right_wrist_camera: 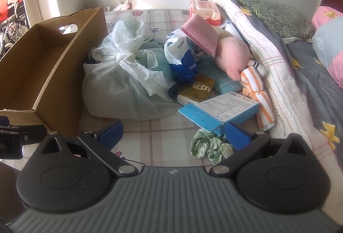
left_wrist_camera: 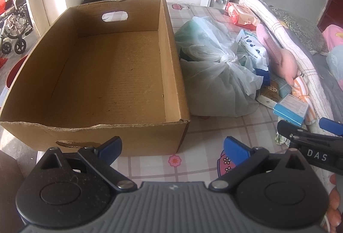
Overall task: Organize soft objects
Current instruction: 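Move both tools from the cardboard box toward the cluttered bed items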
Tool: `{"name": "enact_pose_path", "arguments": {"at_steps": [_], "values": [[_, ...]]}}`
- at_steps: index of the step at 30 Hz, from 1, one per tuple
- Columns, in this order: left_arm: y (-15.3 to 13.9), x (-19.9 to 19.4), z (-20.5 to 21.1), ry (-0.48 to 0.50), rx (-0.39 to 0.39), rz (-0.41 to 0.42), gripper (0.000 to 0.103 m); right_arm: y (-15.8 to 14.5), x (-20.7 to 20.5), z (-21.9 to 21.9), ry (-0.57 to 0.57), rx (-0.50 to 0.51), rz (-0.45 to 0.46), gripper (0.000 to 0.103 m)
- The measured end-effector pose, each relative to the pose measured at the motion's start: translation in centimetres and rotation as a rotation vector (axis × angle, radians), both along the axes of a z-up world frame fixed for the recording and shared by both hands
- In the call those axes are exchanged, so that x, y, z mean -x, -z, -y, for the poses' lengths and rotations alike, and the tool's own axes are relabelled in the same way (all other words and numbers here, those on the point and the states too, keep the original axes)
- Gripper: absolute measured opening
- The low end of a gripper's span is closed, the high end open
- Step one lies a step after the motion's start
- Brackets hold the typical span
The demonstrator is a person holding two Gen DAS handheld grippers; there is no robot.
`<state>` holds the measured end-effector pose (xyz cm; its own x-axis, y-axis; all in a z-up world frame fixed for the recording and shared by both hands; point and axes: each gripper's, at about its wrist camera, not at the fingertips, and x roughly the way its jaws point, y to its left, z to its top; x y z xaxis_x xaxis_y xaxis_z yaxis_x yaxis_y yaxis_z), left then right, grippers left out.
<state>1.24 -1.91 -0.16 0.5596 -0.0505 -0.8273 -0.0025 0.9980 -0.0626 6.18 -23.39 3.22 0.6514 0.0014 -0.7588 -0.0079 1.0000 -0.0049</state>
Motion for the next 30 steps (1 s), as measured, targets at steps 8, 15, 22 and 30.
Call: {"name": "enact_pose_path", "arguments": {"at_steps": [8, 15, 22, 30], "values": [[-0.40, -0.45, 0.53, 0.027, -0.009, 0.014, 0.102, -0.41, -0.17, 0.18, 0.013, 0.007, 0.005, 0.102], [-0.49, -0.62, 0.45, 0.025, -0.007, 0.014, 0.102, -0.77, -0.41, 0.02, 0.009, 0.023, 0.013, 0.102], [-0.50, -0.67, 0.13, 0.008, -0.002, 0.013, 0.102, -1.03, -0.76, -0.28, -0.009, 0.011, 0.008, 0.102], [-0.53, -0.75, -0.09, 0.004, -0.001, 0.012, 0.102, -1.03, -0.95, -0.38, -0.013, 0.008, 0.006, 0.102]]}}
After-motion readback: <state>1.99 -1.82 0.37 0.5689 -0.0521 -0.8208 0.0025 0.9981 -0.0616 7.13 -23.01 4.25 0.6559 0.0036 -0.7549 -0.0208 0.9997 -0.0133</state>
